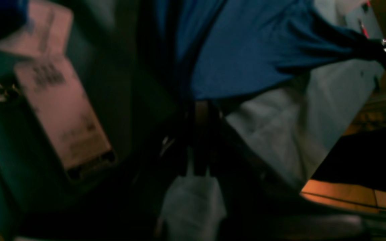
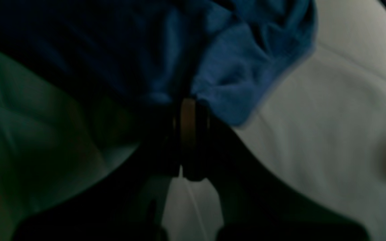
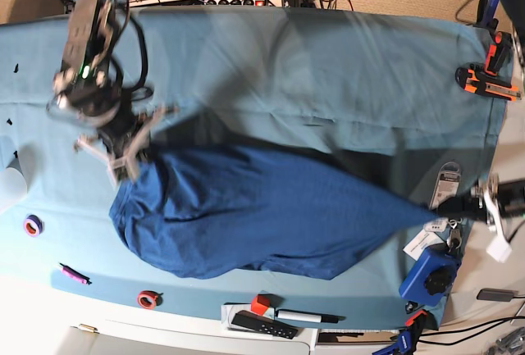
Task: Layout the t-shirt on the table in an organized manner, then fold the t-shirt properly
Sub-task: 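Lift and stretch the shirt between both grippers, laying it flat, then release the shirt with the left gripper and move it over the shirt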
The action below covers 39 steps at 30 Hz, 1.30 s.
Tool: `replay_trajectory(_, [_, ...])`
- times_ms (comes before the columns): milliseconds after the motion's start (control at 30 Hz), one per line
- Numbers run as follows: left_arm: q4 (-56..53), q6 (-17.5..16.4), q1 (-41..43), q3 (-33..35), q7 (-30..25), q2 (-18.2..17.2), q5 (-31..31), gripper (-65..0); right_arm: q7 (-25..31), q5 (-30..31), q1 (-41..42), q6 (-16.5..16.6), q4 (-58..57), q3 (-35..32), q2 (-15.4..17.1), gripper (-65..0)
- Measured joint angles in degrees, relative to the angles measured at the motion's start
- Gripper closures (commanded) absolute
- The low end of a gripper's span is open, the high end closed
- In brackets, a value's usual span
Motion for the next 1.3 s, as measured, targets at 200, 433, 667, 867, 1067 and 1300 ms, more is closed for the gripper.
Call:
replay_trajectory(200, [11.67,0.00,7.26,-0.02,0.17,-3.26,-0.13,0.0,0.02,-7.80,-9.09,-0.35,9.35,0.28,0.11,0.0])
replay_trajectory(433, [22.91,-0.02,12.90,-4.68,-1.31,-2.36,-0.39,0.0,0.52,-9.99,-14.12,-1.42,11.52,10.14,0.09,0.0])
replay_trajectory(667, [22.80,0.02,12.85,-5.38,-16.50,5.66,11.10,0.0,10.64,-10.23,-13.49,-5.55,11.52,23.71,0.09,0.0])
replay_trajectory(867, [22.62,-0.02,11.82,-5.42,-19.93,14.82,19.56,0.0,11.08,-9.73,-10.03,-6.19,8.48,25.22,-0.02,0.0])
replay_trajectory(1067, [22.53,0.00,9.25,-5.57,-26.45,20.13,28.39,0.0,10.64,-10.40,-4.70,-6.43,-7.58,24.92,-0.20,0.0])
replay_trajectory(1300, [20.96,3.45,5.27,3.61,-34.91,23.61,41.62,0.0,11.21,-10.14,3.58,-6.27,-15.50,24.92,-0.22,0.0])
